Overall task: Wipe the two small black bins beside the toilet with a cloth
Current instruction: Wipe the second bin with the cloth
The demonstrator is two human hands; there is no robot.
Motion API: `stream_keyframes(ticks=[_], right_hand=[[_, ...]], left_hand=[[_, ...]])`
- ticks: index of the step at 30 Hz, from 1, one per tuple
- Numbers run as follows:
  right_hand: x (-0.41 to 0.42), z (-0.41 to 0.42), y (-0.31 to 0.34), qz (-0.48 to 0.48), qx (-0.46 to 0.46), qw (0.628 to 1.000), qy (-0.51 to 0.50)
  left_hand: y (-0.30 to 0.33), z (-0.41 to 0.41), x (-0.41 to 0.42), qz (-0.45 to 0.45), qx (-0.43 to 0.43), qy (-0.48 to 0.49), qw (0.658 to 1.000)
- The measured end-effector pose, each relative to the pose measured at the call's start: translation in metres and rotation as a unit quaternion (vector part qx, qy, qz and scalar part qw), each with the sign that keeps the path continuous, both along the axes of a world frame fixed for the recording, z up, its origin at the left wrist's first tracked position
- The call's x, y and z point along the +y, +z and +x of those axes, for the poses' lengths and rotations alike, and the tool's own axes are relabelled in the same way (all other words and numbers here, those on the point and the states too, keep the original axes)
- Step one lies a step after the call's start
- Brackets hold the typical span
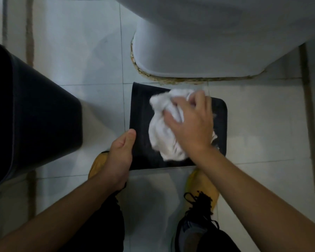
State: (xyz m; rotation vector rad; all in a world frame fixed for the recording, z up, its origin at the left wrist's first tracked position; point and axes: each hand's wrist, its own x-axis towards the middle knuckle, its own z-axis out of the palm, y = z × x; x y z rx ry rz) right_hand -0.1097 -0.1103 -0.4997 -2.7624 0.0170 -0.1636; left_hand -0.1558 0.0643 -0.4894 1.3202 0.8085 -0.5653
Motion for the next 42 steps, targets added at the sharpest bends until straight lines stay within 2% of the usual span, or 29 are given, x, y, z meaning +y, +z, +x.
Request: stream_keyframes(ticks=[3,6,11,14,15,17,20,22,24,28,33,35,37,40,42], right_hand=[[-0.012,0.033,0.0,-0.025,0.001,0.996,-0.088],[-0.013,0.019,0.001,-0.034,0.017,0.996,-0.078],[-0.008,-0.079,-0.003,-0.034,-0.032,0.992,0.113],[-0.02,-0.087,-0.008,-0.037,-0.036,0.98,0.191],[-0.024,-0.078,-0.009,-0.041,-0.023,0.984,0.172],[-0.032,-0.049,-0.009,-0.02,0.008,0.998,0.054],[-0.047,-0.003,-0.007,-0.014,0.015,0.994,-0.107],[-0.057,0.02,-0.007,-0.019,0.021,0.986,-0.164],[-0.061,0.025,-0.007,-0.009,0.023,0.984,-0.179],[-0.055,-0.028,-0.007,0.016,0.007,0.996,-0.089],[-0.052,-0.101,-0.015,0.006,-0.047,0.996,0.069],[-0.054,-0.102,-0.016,0.004,-0.052,0.995,0.085],[-0.052,-0.092,-0.014,0.017,-0.03,0.999,0.036],[-0.049,-0.058,-0.008,0.057,0.006,0.991,-0.123],[-0.049,-0.031,-0.008,0.061,-0.003,0.974,-0.217]], left_hand=[[0.0,-0.001,0.0,0.013,-0.014,-0.016,1.0],[-0.002,-0.001,0.001,0.041,-0.026,-0.018,0.999],[0.0,-0.001,0.002,0.054,-0.038,-0.028,0.997],[-0.003,-0.004,0.003,0.048,-0.04,-0.027,0.998],[-0.004,-0.004,0.004,0.051,-0.039,-0.029,0.998],[-0.007,-0.003,0.005,0.06,-0.037,-0.031,0.997],[-0.007,-0.003,0.004,0.067,-0.041,-0.036,0.996],[-0.006,-0.003,0.004,0.068,-0.051,-0.039,0.996],[-0.008,-0.003,0.004,0.087,-0.064,-0.045,0.993],[-0.011,-0.002,0.008,0.111,-0.075,-0.056,0.989],[-0.012,-0.003,0.007,0.095,-0.066,-0.047,0.992],[-0.011,-0.002,0.005,0.093,-0.066,-0.043,0.993],[-0.015,-0.003,0.008,0.089,-0.061,-0.041,0.993],[-0.023,-0.007,0.016,0.07,-0.037,-0.053,0.995],[-0.026,-0.008,0.019,0.077,-0.032,-0.066,0.994]])
